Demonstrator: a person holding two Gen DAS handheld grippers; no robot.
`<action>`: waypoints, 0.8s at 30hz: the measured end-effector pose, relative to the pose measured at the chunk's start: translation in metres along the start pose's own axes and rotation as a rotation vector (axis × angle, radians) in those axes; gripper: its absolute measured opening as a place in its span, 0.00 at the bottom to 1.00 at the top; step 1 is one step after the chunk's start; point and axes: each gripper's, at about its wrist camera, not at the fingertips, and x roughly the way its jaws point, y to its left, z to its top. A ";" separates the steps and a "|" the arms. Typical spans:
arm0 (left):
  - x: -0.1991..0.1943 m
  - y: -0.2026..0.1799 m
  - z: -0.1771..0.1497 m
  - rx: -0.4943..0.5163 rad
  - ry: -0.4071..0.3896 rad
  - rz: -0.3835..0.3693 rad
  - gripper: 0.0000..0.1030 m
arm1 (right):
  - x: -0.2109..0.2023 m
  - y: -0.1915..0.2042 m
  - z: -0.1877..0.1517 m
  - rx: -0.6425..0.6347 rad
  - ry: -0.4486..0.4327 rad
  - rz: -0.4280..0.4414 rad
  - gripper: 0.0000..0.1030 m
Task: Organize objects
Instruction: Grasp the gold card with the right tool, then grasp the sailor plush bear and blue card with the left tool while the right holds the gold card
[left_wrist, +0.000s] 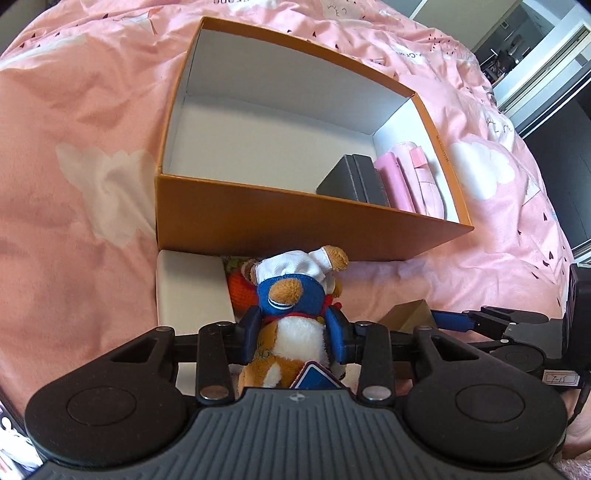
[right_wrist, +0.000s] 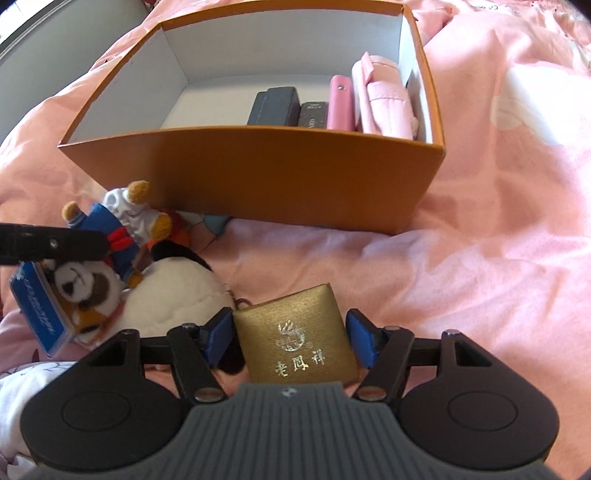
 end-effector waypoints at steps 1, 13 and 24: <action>-0.001 -0.002 -0.002 0.001 -0.010 -0.009 0.41 | -0.002 0.000 -0.001 -0.004 -0.002 0.003 0.66; 0.018 -0.025 0.002 -0.039 -0.014 -0.196 0.41 | -0.006 -0.007 -0.012 0.009 0.027 0.026 0.69; 0.030 -0.055 0.003 0.089 0.147 -0.216 0.47 | -0.008 -0.004 -0.020 -0.039 0.044 0.035 0.69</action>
